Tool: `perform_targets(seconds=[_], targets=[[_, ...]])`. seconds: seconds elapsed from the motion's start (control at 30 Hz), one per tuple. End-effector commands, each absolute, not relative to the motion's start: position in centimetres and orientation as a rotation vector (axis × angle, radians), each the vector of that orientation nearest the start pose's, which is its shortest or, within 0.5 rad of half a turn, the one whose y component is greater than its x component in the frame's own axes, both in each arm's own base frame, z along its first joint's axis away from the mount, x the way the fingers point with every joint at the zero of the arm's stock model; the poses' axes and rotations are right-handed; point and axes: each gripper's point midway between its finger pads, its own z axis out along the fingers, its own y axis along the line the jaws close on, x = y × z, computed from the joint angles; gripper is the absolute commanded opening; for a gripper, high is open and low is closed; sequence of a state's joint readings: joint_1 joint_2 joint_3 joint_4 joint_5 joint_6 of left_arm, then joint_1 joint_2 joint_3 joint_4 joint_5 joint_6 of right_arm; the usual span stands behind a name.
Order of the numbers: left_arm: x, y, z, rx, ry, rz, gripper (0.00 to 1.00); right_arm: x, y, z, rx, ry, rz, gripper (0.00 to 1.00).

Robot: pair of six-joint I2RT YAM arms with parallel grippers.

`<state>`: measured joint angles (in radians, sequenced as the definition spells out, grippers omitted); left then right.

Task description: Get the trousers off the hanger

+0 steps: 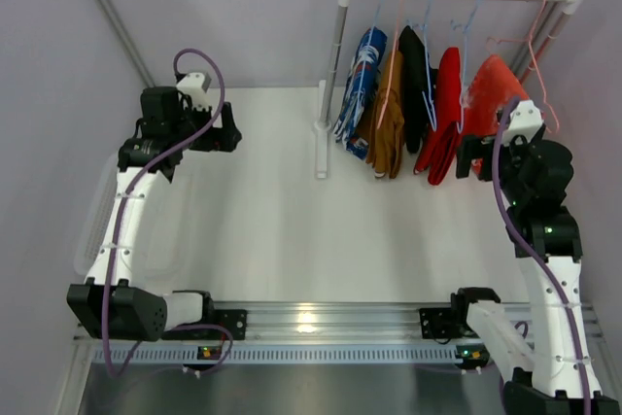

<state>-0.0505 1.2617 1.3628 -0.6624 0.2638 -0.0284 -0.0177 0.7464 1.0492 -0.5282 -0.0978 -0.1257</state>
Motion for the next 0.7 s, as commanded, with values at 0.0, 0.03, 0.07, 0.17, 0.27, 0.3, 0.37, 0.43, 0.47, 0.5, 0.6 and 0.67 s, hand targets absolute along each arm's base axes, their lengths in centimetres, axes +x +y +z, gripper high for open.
perform_targets(seconds=[0.0, 0.03, 0.07, 0.17, 0.27, 0.3, 0.37, 0.43, 0.47, 0.5, 0.6, 0.67], targets=[[37.3, -6.2, 31.7, 0.163, 2.023, -0.293, 0.99, 27.7, 0.6, 34.3, -0.145, 1.762, -0.007, 0.99], [37.6, -6.3, 32.8, 0.169, 1.996, -0.297, 0.99, 27.7, 0.6, 34.3, -0.140, 1.764, -0.007, 0.99], [38.1, -6.6, 32.9, 0.179, 1.993, -0.312, 0.99, 27.9, 0.5, 34.2, -0.137, 1.768, -0.007, 0.99], [39.2, -8.8, 35.2, 0.229, 1.927, -0.443, 0.99, 28.1, 0.4, 34.5, -0.124, 1.773, -0.009, 0.99], [40.6, -11.9, 37.6, 0.256, 1.868, -0.629, 0.99, 28.2, 0.2, 34.7, -0.122, 1.781, -0.018, 1.00], [41.3, -12.8, 38.5, 0.267, 1.838, -0.672, 0.99, 28.3, 0.1, 34.7, -0.122, 1.787, -0.022, 0.99], [42.3, -15.8, 40.5, 0.295, 1.781, -0.823, 0.98, 28.7, -0.2, 34.6, -0.119, 1.801, -0.041, 0.99], [42.6, -18.5, 41.9, 0.286, 1.744, -0.940, 0.97, 28.8, -0.6, 35.1, -0.112, 1.806, -0.057, 1.00], [43.5, -19.6, 41.7, 0.282, 1.734, -0.989, 0.95, 29.2, -0.8, 34.9, -0.105, 1.824, -0.066, 1.00], [43.9, -20.6, 43.4, 0.303, 1.650, -1.026, 0.94, 29.2, -1.0, 35.9, -0.103, 1.809, -0.074, 0.99], [45.2, -24.4, 44.8, 0.300, 1.607, -1.141, 0.92, 29.4, -1.8, 36.8, -0.090, 1.817, -0.119, 0.99], [46.6, -27.2, 43.6, 0.296, 1.634, -1.214, 0.89, 29.6, -2.2, 36.7, -0.093, 1.836, -0.142, 0.99]])
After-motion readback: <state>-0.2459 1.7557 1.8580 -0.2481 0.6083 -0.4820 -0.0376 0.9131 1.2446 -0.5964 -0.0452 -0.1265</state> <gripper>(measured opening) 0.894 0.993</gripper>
